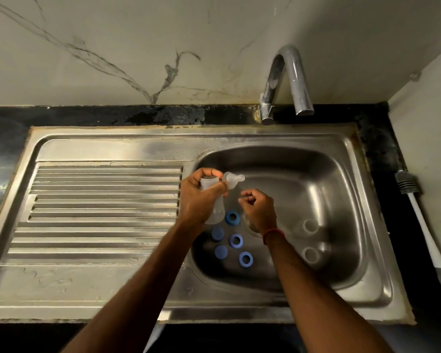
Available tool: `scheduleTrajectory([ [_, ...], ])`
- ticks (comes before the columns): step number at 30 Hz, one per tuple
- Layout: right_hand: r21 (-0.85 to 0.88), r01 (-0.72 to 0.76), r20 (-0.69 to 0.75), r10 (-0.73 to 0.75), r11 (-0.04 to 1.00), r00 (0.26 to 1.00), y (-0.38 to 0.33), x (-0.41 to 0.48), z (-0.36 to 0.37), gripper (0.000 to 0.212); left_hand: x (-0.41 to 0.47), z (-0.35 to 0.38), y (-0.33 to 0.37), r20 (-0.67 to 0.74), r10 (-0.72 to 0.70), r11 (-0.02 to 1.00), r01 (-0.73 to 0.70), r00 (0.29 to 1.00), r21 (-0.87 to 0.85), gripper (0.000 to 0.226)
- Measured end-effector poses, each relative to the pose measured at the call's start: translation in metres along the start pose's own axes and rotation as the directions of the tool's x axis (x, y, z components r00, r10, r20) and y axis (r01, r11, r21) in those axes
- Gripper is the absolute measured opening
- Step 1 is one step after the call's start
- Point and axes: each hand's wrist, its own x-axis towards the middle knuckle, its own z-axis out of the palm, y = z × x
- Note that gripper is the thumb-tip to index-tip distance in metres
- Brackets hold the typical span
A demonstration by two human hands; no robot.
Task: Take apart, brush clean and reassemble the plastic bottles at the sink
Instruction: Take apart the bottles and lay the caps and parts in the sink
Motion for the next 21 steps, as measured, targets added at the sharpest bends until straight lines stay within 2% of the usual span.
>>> scheduleTrajectory([
  [2, 0.165, -0.017, -0.049, 0.026, 0.986, 0.998, -0.025, 0.005, -0.015, 0.005, 0.003, 0.004, -0.003, -0.026, -0.026, 0.999, 0.028, 0.999, 0.042, 0.015],
  [4, 0.333, -0.063, -0.038, 0.08, 0.941, 0.996, -0.048, 0.01, -0.032, 0.003, 0.005, 0.007, -0.004, -0.032, -0.046, 0.998, 0.048, 0.998, 0.05, 0.015],
  [6, 0.414, -0.07, 0.018, 0.068, 0.908, 0.997, -0.066, 0.013, -0.05, 0.008, 0.007, 0.009, -0.004, -0.032, -0.057, 0.997, 0.058, 0.998, 0.04, 0.014],
  [9, 0.483, -0.049, 0.185, -0.048, 0.874, 0.982, -0.087, 0.012, -0.077, 0.027, 0.009, 0.013, -0.005, -0.049, -0.071, 0.995, 0.074, 0.996, 0.06, 0.015],
  [11, 0.484, -0.022, 0.277, -0.129, 0.875, 0.952, -0.098, 0.012, -0.089, 0.032, 0.009, 0.016, -0.003, -0.035, -0.072, 0.996, 0.074, 0.997, 0.056, 0.016],
  [14, 0.393, 0.058, 0.312, -0.192, 0.918, 0.93, -0.105, 0.012, -0.101, 0.023, 0.007, 0.026, 0.001, -0.009, -0.067, 0.998, 0.068, 0.998, 0.01, 0.016],
  [21, 0.235, 0.045, 0.216, -0.098, 0.971, 0.971, -0.086, 0.016, -0.128, 0.014, 0.002, 0.043, 0.0, 0.029, -0.026, 1.0, 0.026, 0.999, -0.003, 0.017],
])
